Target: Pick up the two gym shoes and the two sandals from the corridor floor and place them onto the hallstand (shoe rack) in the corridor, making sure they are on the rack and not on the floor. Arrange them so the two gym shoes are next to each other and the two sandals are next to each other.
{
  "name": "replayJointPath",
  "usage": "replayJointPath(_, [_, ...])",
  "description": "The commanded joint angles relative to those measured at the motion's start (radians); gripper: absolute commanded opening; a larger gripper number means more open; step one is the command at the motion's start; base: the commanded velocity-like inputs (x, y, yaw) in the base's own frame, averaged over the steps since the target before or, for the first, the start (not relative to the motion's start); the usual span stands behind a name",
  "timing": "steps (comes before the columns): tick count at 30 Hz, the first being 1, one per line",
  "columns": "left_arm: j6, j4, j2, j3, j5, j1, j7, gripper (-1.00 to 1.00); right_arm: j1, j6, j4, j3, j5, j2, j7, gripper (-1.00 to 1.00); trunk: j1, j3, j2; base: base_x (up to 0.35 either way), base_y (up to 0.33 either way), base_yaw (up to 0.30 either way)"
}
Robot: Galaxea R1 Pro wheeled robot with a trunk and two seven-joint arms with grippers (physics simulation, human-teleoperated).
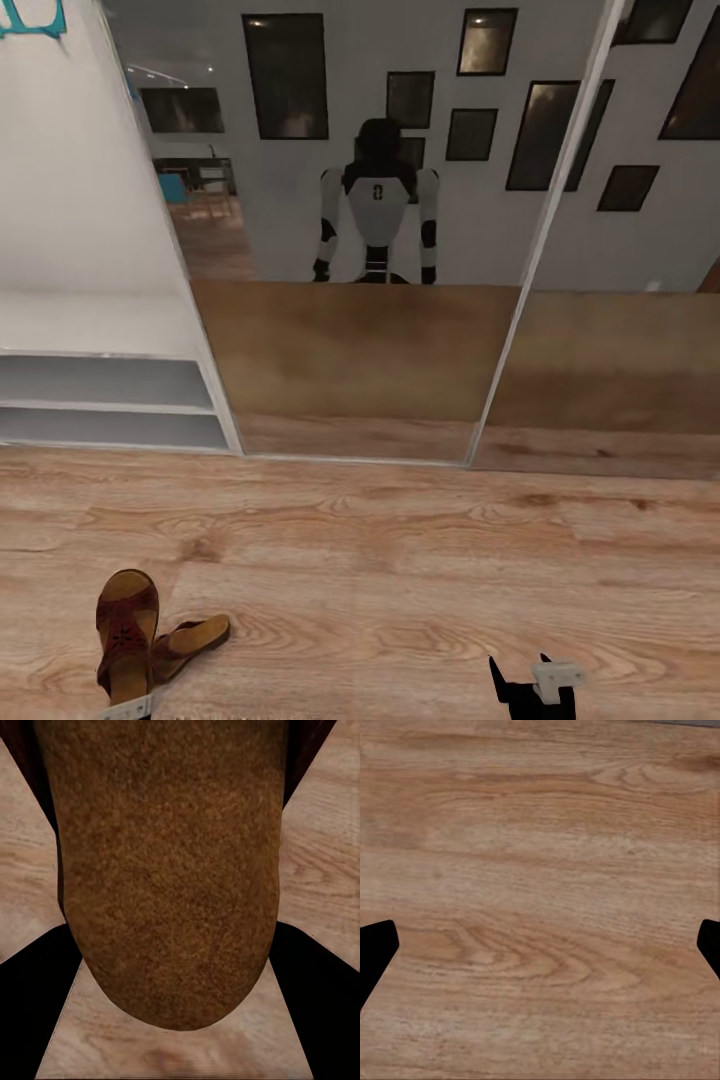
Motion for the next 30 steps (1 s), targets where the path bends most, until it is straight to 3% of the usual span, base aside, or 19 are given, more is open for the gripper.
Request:
replayJointPath(1, [-0.003,0.001,0.000,0.009,-0.004,-0.001,-0.008,-1.00,0.000,-0.003,0.000,-0.009,0.009,0.000,0.003,1.00,0.000,-0.001,0.000,0.000,0.000,0.279])
replayJointPath(30, [-0.002,0.002,0.000,0.007,-0.004,-0.001,-0.010,-1.00,0.000,-0.003,0.000,-0.008,0.009,0.000,0.003,1.00,0.000,-0.001,0.000,0.007,0.018,0.279])
